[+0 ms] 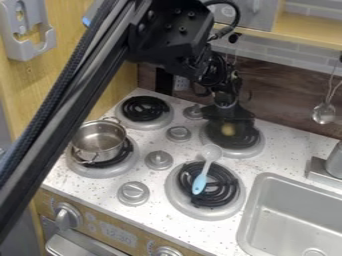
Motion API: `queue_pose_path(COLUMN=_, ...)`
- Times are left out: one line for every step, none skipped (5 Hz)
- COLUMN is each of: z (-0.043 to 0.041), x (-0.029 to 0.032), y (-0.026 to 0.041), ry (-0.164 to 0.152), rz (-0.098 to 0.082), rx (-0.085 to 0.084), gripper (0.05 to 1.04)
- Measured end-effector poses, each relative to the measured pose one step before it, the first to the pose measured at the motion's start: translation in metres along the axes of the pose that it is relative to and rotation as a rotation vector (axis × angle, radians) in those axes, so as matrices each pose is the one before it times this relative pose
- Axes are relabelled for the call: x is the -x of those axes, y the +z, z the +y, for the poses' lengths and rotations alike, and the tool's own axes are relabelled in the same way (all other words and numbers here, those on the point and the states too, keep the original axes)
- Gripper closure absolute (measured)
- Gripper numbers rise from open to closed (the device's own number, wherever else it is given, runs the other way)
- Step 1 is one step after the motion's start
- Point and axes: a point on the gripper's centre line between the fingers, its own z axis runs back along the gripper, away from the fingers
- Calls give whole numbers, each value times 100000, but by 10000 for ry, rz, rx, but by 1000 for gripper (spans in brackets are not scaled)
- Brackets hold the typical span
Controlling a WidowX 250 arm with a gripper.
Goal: Placed the egg away from the stove
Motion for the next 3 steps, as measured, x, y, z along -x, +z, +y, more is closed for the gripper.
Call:
queue_pose_path(z=1073, x=-466, y=1010, ry=528, rz=-354, rx=26, gripper=454)
queue_pose_path(z=2796, x=-348, y=1620, ry=544, rz=-7, rx=-275, gripper=454)
queue_pose_path(z=3052, x=919, y=887, ry=670, rz=210, rx=-330, gripper=454)
